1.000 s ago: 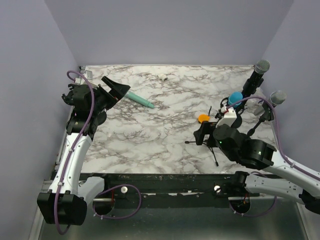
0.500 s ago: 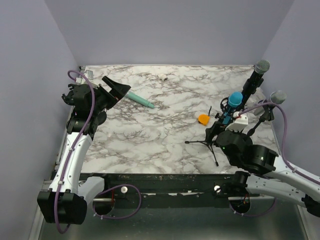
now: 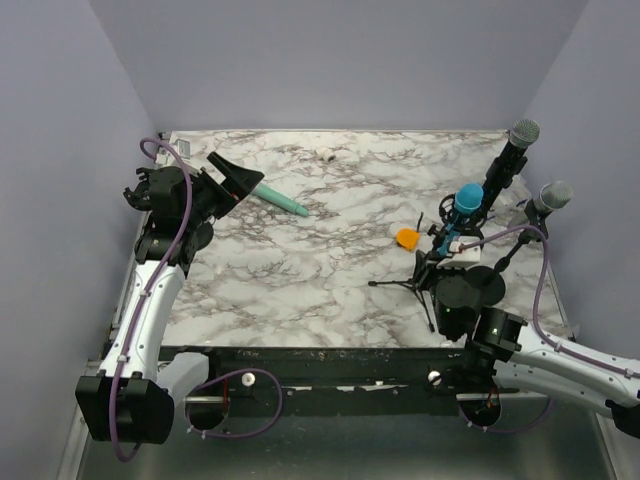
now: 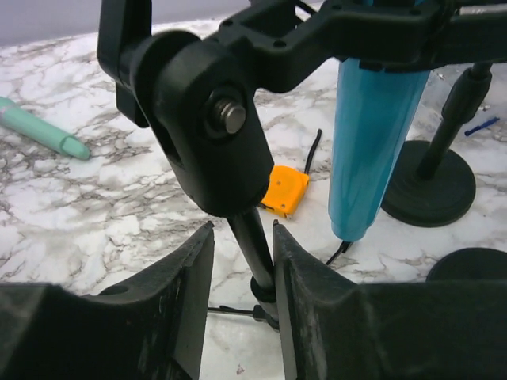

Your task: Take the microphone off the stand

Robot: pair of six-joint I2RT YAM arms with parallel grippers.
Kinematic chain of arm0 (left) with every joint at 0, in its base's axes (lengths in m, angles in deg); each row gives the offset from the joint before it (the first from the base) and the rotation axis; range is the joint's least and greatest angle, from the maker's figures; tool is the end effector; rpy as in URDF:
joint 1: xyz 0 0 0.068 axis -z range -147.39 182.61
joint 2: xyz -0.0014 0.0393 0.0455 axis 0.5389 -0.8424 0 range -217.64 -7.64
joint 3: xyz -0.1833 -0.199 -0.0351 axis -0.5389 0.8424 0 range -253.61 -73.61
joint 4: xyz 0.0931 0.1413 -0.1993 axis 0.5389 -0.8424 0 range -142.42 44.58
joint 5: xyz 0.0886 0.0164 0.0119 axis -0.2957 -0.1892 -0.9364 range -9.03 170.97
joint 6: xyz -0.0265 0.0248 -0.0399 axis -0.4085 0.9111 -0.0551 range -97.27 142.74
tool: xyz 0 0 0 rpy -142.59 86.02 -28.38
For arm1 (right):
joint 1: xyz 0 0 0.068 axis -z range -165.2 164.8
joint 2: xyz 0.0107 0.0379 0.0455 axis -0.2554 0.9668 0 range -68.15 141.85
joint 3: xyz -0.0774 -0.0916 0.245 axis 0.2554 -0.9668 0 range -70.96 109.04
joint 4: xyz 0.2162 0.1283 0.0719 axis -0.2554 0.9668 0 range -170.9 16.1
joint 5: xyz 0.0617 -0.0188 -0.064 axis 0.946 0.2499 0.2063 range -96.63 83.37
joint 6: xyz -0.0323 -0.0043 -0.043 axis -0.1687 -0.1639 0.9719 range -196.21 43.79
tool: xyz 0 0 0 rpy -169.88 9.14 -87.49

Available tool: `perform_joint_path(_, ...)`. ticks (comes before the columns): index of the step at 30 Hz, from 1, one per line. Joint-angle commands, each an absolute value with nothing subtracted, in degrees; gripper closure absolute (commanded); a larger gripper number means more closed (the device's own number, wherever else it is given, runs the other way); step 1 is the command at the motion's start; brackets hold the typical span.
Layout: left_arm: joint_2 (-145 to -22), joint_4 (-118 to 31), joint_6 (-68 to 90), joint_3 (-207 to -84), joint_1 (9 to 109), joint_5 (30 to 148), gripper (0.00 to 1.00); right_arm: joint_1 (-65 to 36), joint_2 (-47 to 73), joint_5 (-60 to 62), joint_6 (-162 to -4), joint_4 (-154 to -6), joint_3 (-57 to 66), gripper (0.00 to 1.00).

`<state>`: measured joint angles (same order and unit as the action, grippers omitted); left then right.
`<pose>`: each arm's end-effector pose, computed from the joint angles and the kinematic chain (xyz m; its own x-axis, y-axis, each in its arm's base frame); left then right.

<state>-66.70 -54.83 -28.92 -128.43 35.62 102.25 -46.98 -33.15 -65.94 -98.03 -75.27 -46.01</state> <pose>0.2361 -0.0255 0.3563 -0.4608 -0.7076 -0.5357 0.0641 0.5755 -0.8153 0.0952 0.1126 0.2563 -0.1402 0.1397 -0.9802 -0.0065 0.9898 0.1420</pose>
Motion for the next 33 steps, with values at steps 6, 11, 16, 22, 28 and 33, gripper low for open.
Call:
perform_joint_path(6,-66.72,-53.50,-27.08,-128.63,35.32,105.05,0.08,-46.99,-29.32,-60.83,-88.50,-93.73,-48.70,0.88)
perform_joint_path(11,-66.43,-52.14,-25.86,-128.45,35.25,106.02,0.07,-46.99,-24.12,-50.59,-84.81,-100.18,-48.60,0.99)
perform_joint_path(16,-66.47,-51.62,-23.30,-129.41,36.21,107.45,0.07,-47.00,-19.43,-33.52,-80.30,-105.61,-48.12,0.99)
perform_joint_path(22,-63.82,-56.94,-18.14,-129.68,44.55,108.72,0.06,-46.99,-13.70,-19.83,-81.47,-106.93,-47.14,0.99)
perform_joint_path(28,-53.42,-58.46,-19.22,-123.40,51.00,109.19,0.04,-47.01,-11.76,-12.72,-83.26,-109.69,-48.73,0.99)
perform_joint_path(33,-49.75,-58.25,-21.26,-124.27,56.85,107.92,0.01,-47.08,-13.75,-12.74,-83.80,-111.83,-51.71,0.94)
